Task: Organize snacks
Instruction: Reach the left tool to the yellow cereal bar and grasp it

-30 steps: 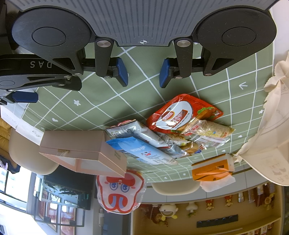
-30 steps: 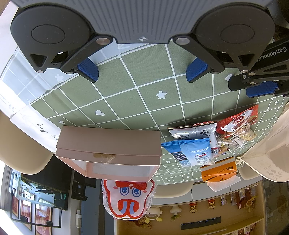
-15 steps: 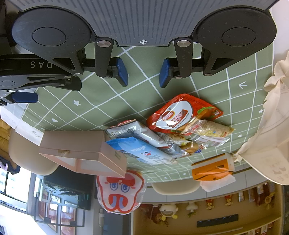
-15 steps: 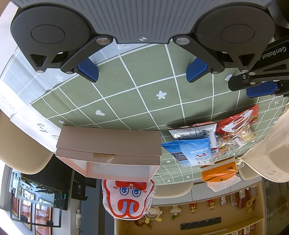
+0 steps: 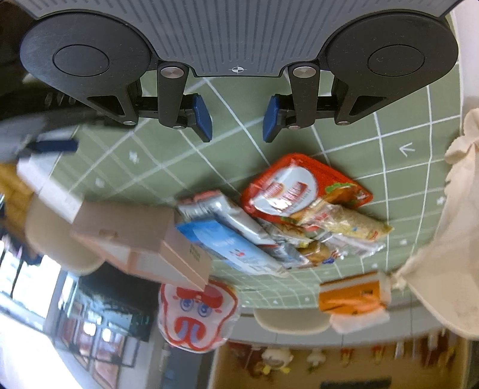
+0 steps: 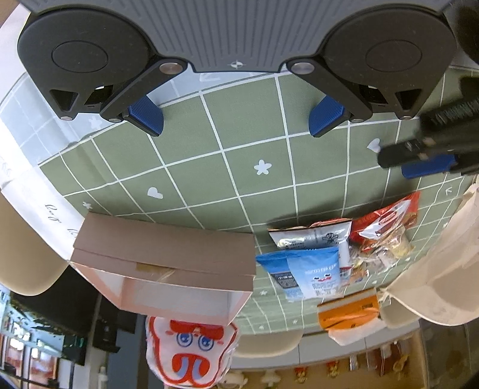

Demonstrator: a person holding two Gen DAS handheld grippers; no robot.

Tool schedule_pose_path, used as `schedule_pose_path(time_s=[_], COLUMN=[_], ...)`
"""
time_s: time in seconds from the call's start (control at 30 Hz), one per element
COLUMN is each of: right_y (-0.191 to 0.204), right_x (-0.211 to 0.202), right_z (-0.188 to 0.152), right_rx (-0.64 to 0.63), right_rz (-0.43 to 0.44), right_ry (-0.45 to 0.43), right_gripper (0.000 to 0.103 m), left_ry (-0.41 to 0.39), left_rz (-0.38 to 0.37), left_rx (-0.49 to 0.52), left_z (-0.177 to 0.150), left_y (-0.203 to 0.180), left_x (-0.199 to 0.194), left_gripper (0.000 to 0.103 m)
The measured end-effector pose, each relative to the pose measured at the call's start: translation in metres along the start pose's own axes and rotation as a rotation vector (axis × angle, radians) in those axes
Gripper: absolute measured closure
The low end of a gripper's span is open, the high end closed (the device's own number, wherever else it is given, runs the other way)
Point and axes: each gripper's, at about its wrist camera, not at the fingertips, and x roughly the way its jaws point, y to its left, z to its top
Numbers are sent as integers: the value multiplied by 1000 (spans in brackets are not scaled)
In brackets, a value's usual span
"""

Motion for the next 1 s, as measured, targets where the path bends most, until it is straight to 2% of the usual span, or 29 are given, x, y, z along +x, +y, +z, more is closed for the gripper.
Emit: schedule_pose_path(time_s=[0.07,0.13,0.17,0.2,0.23,0.33,0.4,0.47,0.6,0.7,0.8,1.0], right_y=[0,3,6,9,12,18,17,16,6,0,-2,-9], right_x=[0,2,3,2,-2,-15,-19,-17,-3,2,5,2], right_z=[0,4,8,12,16,24,27,31,31,26,21,17], right_rx=[-7,-61,-97,-119,-131,-152,-142,-130,-64,-38,-36,-4], right_rz=[5,47,66,70,64,37,23,20,55,77,72,92], right_ry=[-3,7,18,10,-26,-163,-236,-276,-268,-242,-230,-238], right_gripper=[0,0,0,6,10,10,10,10,10,10,10,10], left_ry=[-13,-12,-8,5,18,18,49,70,88,87,114,112], left_rz=[-20,-38,-26,-5,13,8,37,97,148,188,205,225], left_rx=[-69,-171,-214,-258,-303,-447,-463,-477,-519,-482,-415,-185], left_z=[14,33,43,53,61,79,89,95,103,109,112,109], left_y=[19,45,56,70,82,115,127,134,141,135,122,101], left_x=[-6,-8,-6,-3,0,5,15,25,48,64,79,83], left_gripper=[61,61,61,61,61,61,61,61,61,61,52,51])
